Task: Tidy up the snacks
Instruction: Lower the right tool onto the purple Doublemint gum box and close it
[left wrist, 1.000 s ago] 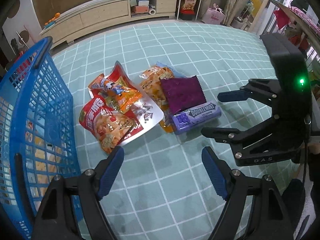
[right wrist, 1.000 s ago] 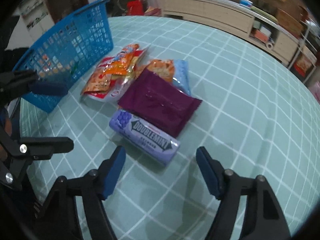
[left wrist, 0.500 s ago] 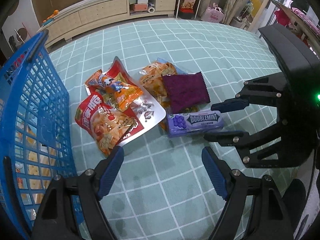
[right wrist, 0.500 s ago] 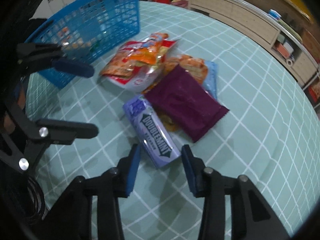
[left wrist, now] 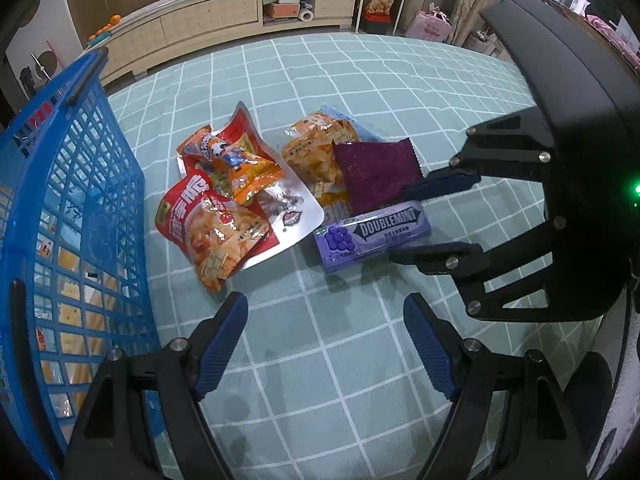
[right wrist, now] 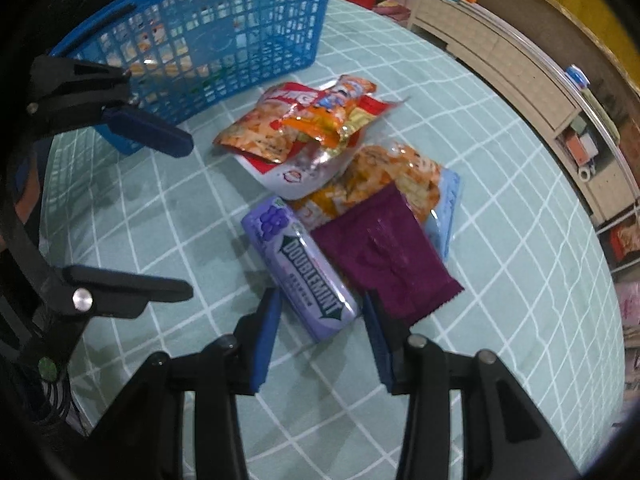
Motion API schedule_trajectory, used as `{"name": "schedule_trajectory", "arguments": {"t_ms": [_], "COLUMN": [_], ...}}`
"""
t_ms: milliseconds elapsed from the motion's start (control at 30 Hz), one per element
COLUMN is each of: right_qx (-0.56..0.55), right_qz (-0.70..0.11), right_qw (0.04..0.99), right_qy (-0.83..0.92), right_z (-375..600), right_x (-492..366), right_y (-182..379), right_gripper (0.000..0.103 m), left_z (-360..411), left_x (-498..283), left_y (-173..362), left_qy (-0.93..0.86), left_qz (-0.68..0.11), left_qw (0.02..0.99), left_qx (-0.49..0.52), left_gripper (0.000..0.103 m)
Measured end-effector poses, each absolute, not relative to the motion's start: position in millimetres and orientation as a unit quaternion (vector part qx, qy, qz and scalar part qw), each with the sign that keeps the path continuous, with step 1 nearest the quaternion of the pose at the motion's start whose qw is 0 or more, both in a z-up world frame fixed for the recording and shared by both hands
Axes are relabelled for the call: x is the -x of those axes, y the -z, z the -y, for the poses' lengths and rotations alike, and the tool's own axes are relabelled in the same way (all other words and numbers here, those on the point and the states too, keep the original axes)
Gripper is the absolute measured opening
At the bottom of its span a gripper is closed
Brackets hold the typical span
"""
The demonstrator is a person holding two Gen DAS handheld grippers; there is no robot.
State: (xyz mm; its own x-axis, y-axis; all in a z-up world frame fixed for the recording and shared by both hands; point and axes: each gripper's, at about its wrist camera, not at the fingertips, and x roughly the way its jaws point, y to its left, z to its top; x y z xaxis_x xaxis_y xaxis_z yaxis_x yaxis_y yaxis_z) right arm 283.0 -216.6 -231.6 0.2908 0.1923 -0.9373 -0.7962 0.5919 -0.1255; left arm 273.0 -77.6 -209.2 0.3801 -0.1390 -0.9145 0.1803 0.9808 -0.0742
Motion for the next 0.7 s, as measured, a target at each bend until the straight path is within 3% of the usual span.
{"name": "schedule_trajectory", "arguments": {"t_ms": [367,600,700], "right_qx": [0.370,0.353,0.333], "right_qz": [-0.484,-0.499,-0.499], "right_qw": [0.713,0.697,0.701], "right_qy": [-0.346,-0.375,-0.387], "right_z": [195.2,183.1,186.2], "right_x": [-279.2,-293.6,-297.1], "right_y": [234.6,244.5,245.3], "right_gripper": [0.047,0.047,0.042], "left_z": [70.2,67.3,56.2], "left_x": [-256.8,-252.9,-252.9], "left_y": [217.0,223.7,225.3], "left_qy": [0.094,0.093,0.090], "left_qz": [-0.558,-0.561,-0.562], "left_qw": [0.824,0.822,0.822], "left_qx": [0.009,0.019,0.028], "left_gripper": [0.079,0.079,0.079]}}
